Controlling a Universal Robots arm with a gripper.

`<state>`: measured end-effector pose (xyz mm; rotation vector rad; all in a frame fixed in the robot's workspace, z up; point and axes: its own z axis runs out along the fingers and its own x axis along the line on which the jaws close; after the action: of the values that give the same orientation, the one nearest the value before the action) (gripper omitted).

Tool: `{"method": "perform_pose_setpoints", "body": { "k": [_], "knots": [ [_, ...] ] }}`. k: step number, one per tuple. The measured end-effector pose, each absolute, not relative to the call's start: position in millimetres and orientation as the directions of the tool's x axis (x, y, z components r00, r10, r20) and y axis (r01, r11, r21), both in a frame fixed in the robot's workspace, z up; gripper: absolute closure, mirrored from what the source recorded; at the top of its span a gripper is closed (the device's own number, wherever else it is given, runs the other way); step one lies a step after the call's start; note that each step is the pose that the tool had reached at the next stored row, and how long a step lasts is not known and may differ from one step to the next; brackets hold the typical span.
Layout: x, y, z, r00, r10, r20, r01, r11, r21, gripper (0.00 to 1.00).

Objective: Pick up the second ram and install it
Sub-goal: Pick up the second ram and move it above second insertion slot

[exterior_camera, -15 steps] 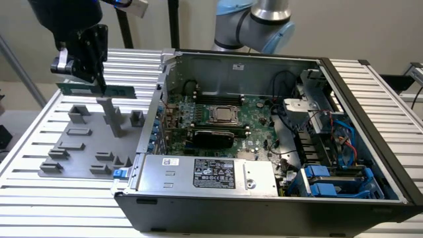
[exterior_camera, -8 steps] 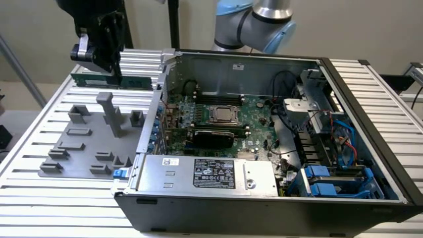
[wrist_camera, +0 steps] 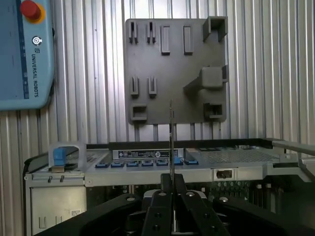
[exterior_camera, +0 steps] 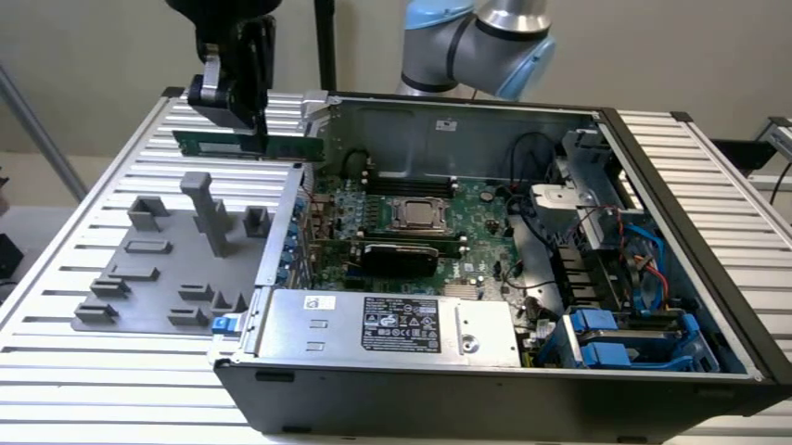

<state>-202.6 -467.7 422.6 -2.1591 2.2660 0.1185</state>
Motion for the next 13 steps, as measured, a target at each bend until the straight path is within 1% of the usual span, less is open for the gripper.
{"method": "perform_pose_setpoints", "body": {
  "k": [13],
  "knots": [
    [-143, -468, 423, -0.049, -0.997, -0.067, -0.998, 0.046, 0.049, 0.87]
  ]
}}
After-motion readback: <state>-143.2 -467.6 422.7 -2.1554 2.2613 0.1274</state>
